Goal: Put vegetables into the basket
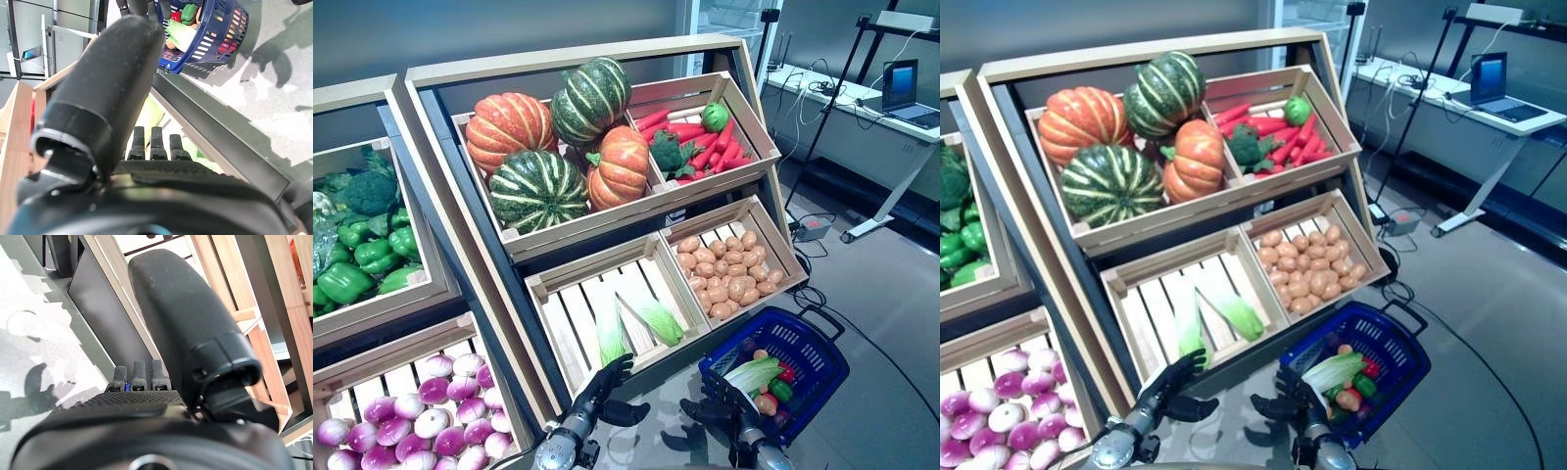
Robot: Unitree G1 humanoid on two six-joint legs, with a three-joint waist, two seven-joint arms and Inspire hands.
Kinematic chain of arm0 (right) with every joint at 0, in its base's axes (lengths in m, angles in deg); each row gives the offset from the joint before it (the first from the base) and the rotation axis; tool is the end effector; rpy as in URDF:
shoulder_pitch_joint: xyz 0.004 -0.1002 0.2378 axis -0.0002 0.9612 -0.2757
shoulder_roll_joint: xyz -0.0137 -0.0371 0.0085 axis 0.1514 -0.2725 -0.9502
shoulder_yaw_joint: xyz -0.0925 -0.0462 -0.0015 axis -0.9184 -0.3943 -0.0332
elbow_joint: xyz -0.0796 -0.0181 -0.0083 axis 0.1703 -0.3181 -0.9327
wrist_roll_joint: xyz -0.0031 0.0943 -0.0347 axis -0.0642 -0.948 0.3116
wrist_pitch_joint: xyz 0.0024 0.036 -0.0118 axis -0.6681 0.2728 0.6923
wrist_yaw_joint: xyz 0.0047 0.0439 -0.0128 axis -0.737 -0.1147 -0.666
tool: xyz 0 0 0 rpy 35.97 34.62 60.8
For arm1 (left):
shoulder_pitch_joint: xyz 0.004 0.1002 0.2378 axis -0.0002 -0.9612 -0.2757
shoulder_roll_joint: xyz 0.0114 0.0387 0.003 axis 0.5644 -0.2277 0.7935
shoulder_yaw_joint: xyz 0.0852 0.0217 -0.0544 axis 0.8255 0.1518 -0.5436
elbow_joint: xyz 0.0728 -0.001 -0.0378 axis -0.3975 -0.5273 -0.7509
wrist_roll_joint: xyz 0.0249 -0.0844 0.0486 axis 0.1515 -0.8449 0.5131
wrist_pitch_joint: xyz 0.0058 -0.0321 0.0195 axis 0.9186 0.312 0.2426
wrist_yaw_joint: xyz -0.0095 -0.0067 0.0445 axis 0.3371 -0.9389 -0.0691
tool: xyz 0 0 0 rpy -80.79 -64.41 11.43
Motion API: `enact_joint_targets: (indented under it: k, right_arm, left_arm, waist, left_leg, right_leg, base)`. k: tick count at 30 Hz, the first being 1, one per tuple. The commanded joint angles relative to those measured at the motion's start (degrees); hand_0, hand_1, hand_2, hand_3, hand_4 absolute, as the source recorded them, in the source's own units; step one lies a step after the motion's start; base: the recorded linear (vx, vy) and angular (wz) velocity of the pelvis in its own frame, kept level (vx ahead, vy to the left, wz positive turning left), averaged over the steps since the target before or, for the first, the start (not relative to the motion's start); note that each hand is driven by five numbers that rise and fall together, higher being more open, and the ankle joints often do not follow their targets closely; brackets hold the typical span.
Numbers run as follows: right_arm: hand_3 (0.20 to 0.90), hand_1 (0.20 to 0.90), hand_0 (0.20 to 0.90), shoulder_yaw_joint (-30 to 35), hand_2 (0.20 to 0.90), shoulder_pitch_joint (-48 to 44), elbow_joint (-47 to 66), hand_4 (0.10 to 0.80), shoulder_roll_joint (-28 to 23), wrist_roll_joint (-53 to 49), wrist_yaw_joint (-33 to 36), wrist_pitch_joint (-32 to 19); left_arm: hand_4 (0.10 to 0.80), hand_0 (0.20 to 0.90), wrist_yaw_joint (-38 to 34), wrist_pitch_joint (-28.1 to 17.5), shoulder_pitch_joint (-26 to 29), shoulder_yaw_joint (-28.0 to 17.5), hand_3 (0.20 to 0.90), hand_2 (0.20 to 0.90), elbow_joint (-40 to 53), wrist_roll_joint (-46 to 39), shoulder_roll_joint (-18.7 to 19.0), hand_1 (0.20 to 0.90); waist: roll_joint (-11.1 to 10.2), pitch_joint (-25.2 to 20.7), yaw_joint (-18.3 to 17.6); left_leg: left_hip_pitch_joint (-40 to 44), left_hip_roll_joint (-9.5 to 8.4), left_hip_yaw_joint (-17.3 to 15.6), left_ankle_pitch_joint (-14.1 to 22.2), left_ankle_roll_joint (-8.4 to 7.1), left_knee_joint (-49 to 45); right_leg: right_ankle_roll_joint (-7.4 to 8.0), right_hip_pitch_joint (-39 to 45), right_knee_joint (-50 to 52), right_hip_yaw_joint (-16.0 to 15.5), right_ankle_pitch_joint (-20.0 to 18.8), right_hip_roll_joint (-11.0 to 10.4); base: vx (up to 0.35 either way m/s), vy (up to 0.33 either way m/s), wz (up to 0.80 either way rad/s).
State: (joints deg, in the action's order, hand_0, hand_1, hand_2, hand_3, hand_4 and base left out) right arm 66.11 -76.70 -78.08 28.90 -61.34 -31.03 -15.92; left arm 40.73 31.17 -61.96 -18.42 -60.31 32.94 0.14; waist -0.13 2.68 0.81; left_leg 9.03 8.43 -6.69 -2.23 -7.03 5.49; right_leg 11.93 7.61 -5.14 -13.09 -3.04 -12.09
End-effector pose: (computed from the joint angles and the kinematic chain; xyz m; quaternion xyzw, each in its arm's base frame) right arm 0.0988 -0.1626 -0.1013 0.0897 0.3507 0.0114 0.9321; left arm 0.1063 0.1746 -0.0846 0.0785 0.2707 -0.1382 0.9494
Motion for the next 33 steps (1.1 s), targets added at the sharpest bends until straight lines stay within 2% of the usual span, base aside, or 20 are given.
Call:
enact_joint_targets:
  k: [1,12,18,26,33]
  right_arm:
    - [0.9,0.9,0.9,-0.5,0.9,-7.75,5.28,0.8,0.67,1.95,1.27,-7.08]
    - [0.9,0.9,0.9,-0.58,0.9,-7.39,4.67,0.8,0.48,0.1,-2.06,-5.48]
    - [0.9,0.9,0.9,-0.26,0.9,-7.2,4.34,0.8,0.54,-0.42,-0.48,-5.3]
    - [0.9,0.9,0.9,-0.44,0.9,-7.03,4.7,0.8,0.55,-0.18,-1.5,-4.92]
    - [0.9,0.9,0.9,-0.41,0.9,-6.67,7.0,0.8,-0.83,-1.2,-0.12,-4.03]
  left_arm:
    - [0.8,0.9,-0.05,-3.92,9.27,-0.21,0.9,0.9,-0.77,-1.0,-1.61,0.9]
    - [0.8,0.9,0.22,-5.29,9.92,1.05,0.9,0.9,0.46,1.5,-0.8,0.9]
    - [0.8,0.9,-0.65,-6.03,9.86,1.32,0.9,0.9,0.98,2.36,-0.41,0.9]
    - [0.8,0.9,-3.75,-7.94,10.06,1.64,0.9,0.9,1.94,7.2,0.4,0.9]
    - [0.8,0.9,-11.04,-11.13,10.84,0.1,0.9,0.9,9.46,8.75,4.06,0.9]
  waist:
    - [-0.78,3.16,-0.66]
    - [-0.91,3.3,-0.62]
    - [-0.98,3.27,-0.72]
    - [-0.96,3.32,-0.77]
    - [-0.84,4.03,-0.99]
  left_leg:
    - [0.87,-1.91,-1.11,3.85,2.56,-0.49]
    - [0.54,-1.82,-1.17,3.69,2.43,-0.49]
    - [0.54,-1.86,-1.21,3.77,2.44,-0.49]
    - [0.61,-1.93,-1.25,3.78,2.44,-0.49]
    - [0.71,-1.95,-1.37,3.83,2.42,-0.49]
  right_leg:
    - [-2.35,1.3,0.2,0.62,-0.05,0.45]
    - [-2.42,1.01,0.15,0.49,-0.11,0.66]
    - [-2.43,0.95,0.14,0.49,-0.1,0.72]
    - [-2.54,1.03,0.14,0.5,0.0,0.83]
    - [-2.81,1.06,0.14,0.99,0.16,1.24]
  base:
    - [0.0,0.0,0.0]
    - [0.0,0.0,0.0]
    - [0.0,0.0,0.0]
    - [0.0,0.0,0.0]
    - [0.0,0.0,0.0]
